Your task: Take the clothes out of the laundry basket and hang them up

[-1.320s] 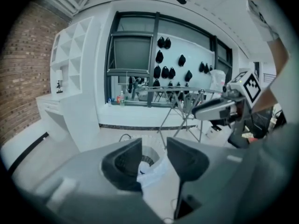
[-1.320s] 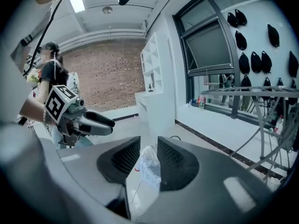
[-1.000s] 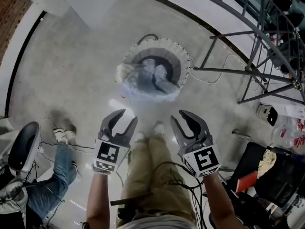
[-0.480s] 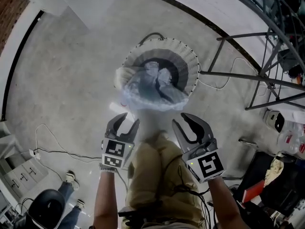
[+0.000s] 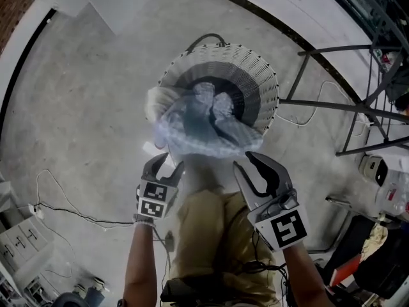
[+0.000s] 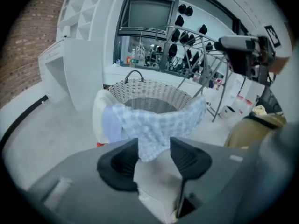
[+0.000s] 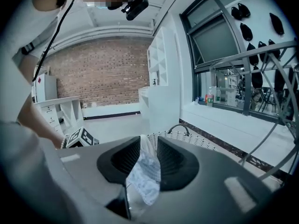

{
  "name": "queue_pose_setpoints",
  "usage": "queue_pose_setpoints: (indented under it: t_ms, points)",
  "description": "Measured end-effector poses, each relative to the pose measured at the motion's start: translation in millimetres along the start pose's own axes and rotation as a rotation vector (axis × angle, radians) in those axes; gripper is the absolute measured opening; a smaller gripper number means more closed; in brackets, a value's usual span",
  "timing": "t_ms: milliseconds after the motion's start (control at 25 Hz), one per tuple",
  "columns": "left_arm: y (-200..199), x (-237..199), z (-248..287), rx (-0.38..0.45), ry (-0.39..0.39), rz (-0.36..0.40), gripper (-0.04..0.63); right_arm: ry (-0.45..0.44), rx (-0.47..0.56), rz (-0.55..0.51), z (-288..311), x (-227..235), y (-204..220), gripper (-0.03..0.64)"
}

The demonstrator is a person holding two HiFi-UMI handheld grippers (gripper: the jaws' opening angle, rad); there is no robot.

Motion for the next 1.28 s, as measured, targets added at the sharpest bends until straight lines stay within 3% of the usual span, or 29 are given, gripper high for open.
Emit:
queue_pose_setpoints:
  t_ms: [160, 440, 560, 640, 680, 960, 1280]
  points:
    - [27.7, -16.7, 26.3, -0.004, -0.023, -0.026, 0.206, 0.004, 0.072, -0.031, 11.0, 0.2, 18.0, 0.1]
    - [51.0, -30.7, 70.4, 0.013, -0.02, -0.036, 0.212, 0.025, 0.088, -0.025, 20.5, 0.7, 47.6, 0.1]
    - [43.6, -26.2, 71.3, 0.041, -0.038, -0.031, 0.129, 0.036, 0.076, -0.032, 15.4, -0.6, 48.9, 0.1]
    - [33.1, -20.2, 65.6, 0.038, -0.049, -0.016, 0.023, 0.041, 0.06, -0.027, 8.5, -1.1, 41.7, 0.1]
    - [27.0, -15.9, 61.2, 0.029, -0.046, -0.009, 0.011, 0.043, 0.05, -0.021, 4.4, -1.2, 36.5, 0.1]
    - [-31.1, 19.6, 3.7, 0.003, 0.022, 0.012, 0.001, 0.064, -0.007, 0.013, -31.2, 2.2, -9.6, 0.1]
    - [-119.0, 64.9, -66.4, -0.014, 0.087, 0.087, 0.0, 0.116, -0.084, 0.064, -82.3, 7.1, -64.4, 0.1]
Point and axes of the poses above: the fingertips, and each gripper's own axes: z forward along the fingers, x to its right, y out of its underside, the point moved 8 cm from there along -z, backward along the fingers, and after that the axes turned 9 degrees about -z, right-handed, at the moved point
